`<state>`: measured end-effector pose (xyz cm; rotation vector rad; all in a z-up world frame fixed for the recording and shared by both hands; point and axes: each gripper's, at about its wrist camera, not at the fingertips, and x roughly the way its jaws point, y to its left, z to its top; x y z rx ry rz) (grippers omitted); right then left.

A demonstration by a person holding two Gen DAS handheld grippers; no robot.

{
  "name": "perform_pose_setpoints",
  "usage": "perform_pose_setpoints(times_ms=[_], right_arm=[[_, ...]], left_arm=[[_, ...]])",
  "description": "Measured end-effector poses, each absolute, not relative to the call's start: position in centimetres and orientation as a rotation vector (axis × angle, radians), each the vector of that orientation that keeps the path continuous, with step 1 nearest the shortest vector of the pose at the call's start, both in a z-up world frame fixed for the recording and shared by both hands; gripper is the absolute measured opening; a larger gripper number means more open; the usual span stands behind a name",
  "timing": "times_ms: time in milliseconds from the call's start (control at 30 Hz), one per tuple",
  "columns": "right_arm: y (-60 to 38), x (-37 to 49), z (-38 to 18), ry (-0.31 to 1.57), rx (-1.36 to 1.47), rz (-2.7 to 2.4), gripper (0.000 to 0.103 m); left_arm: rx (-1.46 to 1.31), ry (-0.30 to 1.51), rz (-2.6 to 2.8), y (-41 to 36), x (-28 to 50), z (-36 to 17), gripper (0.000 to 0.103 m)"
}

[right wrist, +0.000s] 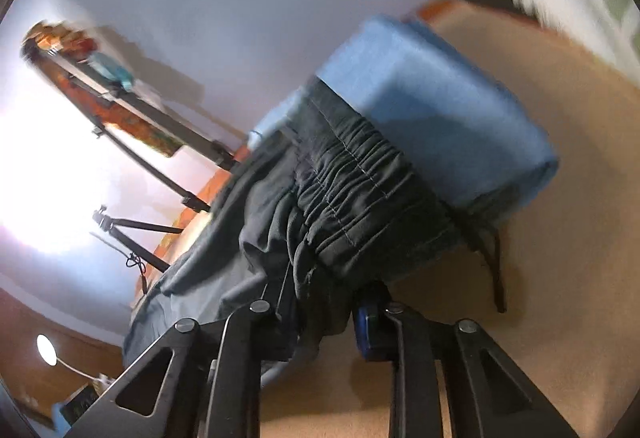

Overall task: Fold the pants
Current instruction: 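Grasp the waistband with the right gripper while the left gripper grasps the folded pants edge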

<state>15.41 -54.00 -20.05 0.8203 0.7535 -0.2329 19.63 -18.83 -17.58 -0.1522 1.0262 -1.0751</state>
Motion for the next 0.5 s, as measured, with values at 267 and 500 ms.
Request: perform_pose_setpoints(times_ms=[267, 500], right_arm=[[-53.5, 14.6, -19.3, 0.781, 0.588, -0.373, 0.019], [-54.5, 13.9, -19.1, 0.819, 0.575, -0.450, 0.051]], left_arm=[[-0.029, 1.095, -1.098, -20.4, 17.3, -18.9, 0.003], [-0.011, 0.978, -0.975, -15.7, 19.0, -15.8, 0.008]])
